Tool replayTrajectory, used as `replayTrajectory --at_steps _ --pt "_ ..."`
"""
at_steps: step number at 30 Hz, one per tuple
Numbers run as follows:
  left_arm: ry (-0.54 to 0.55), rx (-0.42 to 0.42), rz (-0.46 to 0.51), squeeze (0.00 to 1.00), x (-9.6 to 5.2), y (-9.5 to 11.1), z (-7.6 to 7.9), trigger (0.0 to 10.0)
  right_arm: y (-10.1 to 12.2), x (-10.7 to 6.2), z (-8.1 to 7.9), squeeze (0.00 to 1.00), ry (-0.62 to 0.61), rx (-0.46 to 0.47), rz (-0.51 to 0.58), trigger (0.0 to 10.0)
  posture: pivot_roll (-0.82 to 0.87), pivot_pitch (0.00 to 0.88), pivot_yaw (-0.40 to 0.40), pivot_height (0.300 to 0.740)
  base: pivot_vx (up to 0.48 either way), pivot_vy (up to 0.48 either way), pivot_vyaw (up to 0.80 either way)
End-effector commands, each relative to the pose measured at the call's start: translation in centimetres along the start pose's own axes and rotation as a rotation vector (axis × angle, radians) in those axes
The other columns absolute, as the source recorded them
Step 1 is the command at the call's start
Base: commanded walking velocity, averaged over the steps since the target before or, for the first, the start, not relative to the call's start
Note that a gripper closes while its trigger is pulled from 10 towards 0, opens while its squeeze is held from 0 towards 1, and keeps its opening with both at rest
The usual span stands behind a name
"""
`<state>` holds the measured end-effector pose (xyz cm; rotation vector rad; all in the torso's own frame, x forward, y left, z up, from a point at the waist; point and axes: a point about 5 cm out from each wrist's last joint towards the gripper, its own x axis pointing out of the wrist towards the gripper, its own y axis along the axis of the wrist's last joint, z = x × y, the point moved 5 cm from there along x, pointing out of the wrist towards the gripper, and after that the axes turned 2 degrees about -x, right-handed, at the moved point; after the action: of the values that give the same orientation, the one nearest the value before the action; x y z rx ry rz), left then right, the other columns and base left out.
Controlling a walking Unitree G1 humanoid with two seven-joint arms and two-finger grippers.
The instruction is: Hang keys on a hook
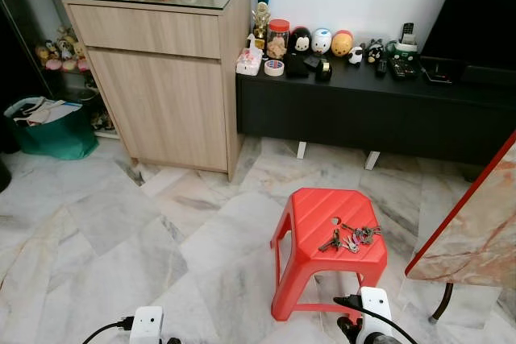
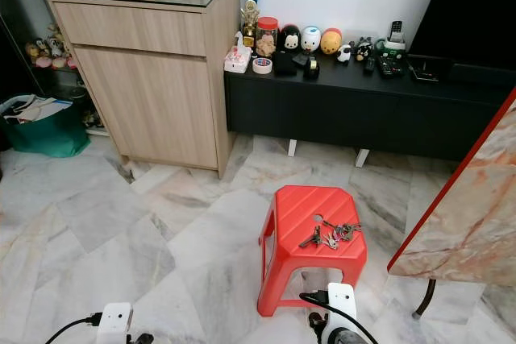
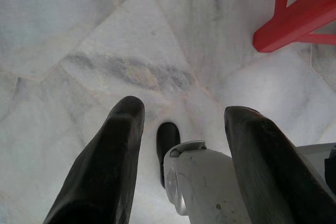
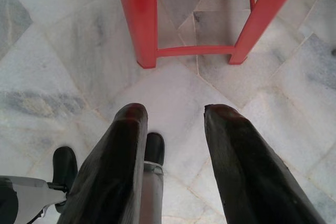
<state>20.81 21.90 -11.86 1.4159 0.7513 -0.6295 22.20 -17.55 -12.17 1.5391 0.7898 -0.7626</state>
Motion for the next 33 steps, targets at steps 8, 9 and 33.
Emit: replayTrajectory --at_steps 8,9,33 --pt "-0.002 -0.017 0.003 0.0 0.11 0.3 0.24 10.0 0.45 0.0 0.28 0.0 -0.009 -0.013 0.009 10.0 0.1 0.0 -0.074 0.732 0.0 0.0 0.0" --pt "-0.002 -0.017 0.003 0.0 0.11 0.3 0.24 10.0 0.45 0.0 0.28 0.0 -0.009 -0.013 0.009 10.0 0.1 0.0 -0.074 0.732 0.0 0.0 0.0" --pt "-0.023 -0.094 0.002 0.0 -0.12 -0.49 0.35 10.0 0.64 0.0 0.13 0.0 -0.007 0.045 0.039 10.0 0.07 0.0 -0.066 0.74 0.0 0.0 0.0"
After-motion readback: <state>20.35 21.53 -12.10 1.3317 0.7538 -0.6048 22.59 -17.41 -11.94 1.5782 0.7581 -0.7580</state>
